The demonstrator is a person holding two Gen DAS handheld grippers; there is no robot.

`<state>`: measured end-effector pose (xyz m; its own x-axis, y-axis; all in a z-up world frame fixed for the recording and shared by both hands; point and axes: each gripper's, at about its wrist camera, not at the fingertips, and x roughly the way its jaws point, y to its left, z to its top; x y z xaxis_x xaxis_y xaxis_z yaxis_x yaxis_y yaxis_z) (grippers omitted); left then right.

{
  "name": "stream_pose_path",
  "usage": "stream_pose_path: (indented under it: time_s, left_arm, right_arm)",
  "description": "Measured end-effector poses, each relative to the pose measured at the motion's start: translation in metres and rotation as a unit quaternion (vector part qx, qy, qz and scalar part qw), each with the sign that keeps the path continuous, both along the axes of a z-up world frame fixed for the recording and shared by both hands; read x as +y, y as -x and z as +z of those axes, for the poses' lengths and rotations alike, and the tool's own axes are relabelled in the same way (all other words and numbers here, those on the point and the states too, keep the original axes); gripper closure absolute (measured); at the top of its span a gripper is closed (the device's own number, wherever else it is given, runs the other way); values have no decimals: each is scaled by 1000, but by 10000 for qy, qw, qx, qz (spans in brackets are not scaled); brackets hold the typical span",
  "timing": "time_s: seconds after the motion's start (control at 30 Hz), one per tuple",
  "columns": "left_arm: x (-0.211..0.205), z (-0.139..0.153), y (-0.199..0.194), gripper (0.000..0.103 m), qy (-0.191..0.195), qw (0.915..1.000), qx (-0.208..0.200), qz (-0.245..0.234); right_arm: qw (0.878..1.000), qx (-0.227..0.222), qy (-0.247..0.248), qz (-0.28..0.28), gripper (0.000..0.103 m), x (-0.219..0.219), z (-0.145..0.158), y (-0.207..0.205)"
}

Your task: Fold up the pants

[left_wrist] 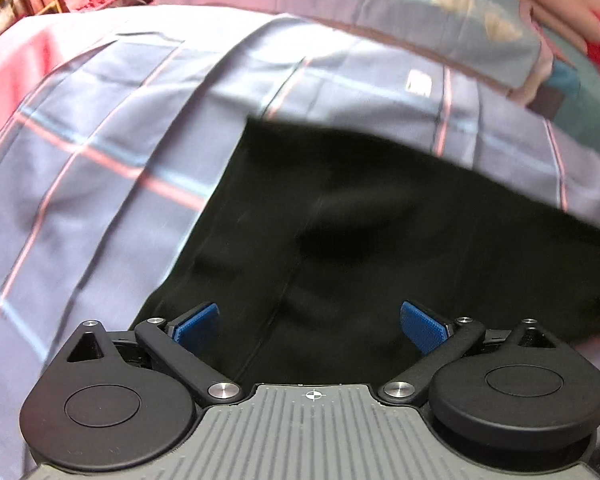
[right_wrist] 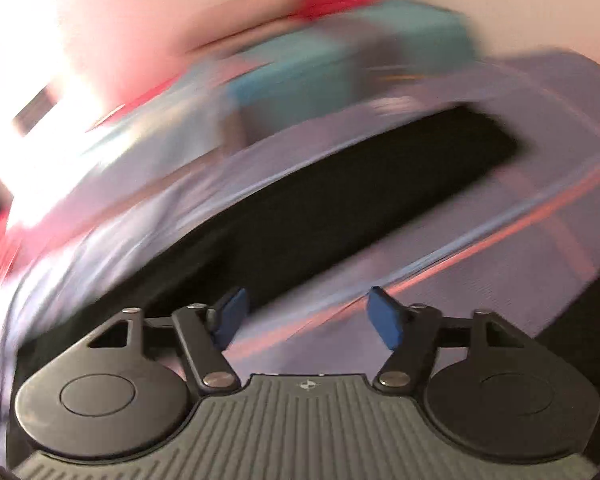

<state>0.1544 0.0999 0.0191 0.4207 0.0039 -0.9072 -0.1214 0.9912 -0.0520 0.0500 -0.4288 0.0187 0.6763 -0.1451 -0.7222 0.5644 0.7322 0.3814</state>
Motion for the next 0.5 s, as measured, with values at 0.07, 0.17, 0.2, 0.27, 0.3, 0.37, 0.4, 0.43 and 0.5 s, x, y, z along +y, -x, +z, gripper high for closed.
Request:
stream_pose_path:
  time_s: [0.07, 0.17, 0.2, 0.27, 0.3, 0.37, 0.4, 0.43, 0.5]
  left_arm:
    - [-6, -9, -17, 0, 26, 9999, 30, 103]
    - [-11, -31, -33, 0, -26, 9993, 309, 203]
    - [-15, -35, -34, 0, -209, 9992, 304, 174]
    - [-25, -38, -33, 0, -512, 9983, 266, 40]
    - [-27, -38, -32, 0, -568, 9981, 247, 36]
    - [-25, -38, -33, 0, -537, 9981, 284, 84]
    - [-25, -38, -34, 0, -517, 9981, 321, 86]
    - [-25, -38, -35, 0, -512, 9980, 352, 73]
    - [-26, -38, -35, 0, -528, 9979, 369, 25]
  right_arm:
    - [9977, 13, -219, -642, 37, -38, -11, -6]
    - [9886, -209, -480, -1410, 37, -82, -29, -9]
    - [9881, -241, -464, -1444, 37, -82, -33, -16]
    - [9888, -377, -472, -1363, 38, -83, -37, -24]
    - [9903, -450, -448, -1235, 52, -83, -39, -28]
    - [9959, -209, -275, -839, 92, -87, -41, -38]
    - [9966, -274, -189, -759, 92, -95, -37, -35]
    - [9956, -434, 8, -831, 92, -103, -30, -26]
    - [9924, -275, 160, -1187, 92, -121, -33, -20]
